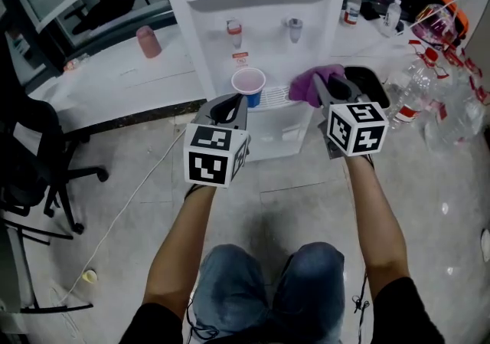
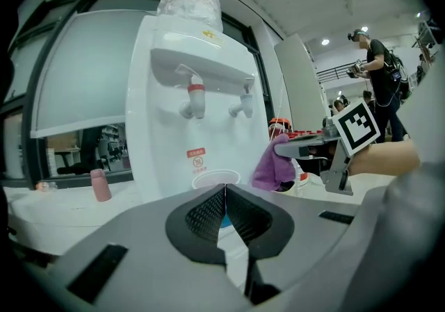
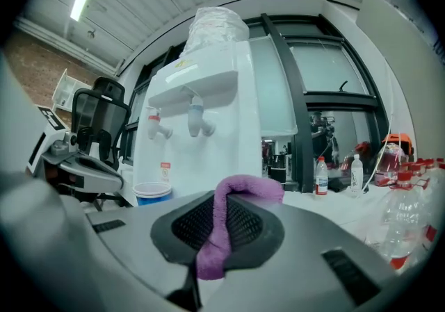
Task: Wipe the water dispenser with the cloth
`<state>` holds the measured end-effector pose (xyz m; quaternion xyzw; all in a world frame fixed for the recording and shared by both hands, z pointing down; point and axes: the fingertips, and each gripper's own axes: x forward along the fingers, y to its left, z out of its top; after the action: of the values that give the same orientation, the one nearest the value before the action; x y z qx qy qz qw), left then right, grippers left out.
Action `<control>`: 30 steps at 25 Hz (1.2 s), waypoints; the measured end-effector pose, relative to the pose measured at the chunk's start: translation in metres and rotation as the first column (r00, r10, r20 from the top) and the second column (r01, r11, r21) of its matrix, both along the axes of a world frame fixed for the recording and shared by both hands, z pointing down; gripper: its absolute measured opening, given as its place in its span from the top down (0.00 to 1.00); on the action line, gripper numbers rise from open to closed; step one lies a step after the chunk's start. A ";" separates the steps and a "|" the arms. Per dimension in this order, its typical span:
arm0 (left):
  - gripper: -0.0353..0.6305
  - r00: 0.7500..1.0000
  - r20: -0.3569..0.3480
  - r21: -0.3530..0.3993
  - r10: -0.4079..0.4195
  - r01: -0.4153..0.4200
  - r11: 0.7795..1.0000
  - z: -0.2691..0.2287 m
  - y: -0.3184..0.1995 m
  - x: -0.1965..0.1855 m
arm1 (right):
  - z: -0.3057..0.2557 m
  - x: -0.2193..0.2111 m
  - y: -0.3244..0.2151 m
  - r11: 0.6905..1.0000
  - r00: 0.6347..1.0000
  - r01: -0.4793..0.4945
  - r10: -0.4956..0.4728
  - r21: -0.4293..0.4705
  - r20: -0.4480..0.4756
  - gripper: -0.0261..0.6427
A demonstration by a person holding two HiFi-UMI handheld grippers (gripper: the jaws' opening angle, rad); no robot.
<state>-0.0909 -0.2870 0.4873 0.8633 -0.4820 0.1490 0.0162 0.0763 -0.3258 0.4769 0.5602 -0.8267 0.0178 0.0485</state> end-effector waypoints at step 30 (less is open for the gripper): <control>0.91 0.985 -0.062 0.151 -0.160 0.168 0.974 -0.121 0.003 -0.100 | -0.241 -0.213 0.041 0.855 0.910 0.395 -0.415 0.336 -0.015 0.91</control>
<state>-0.1913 -0.2843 0.3661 0.8226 -0.5612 0.0875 -0.0272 -0.1370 -0.2847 0.2354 0.3729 -0.9181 -0.1160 -0.0678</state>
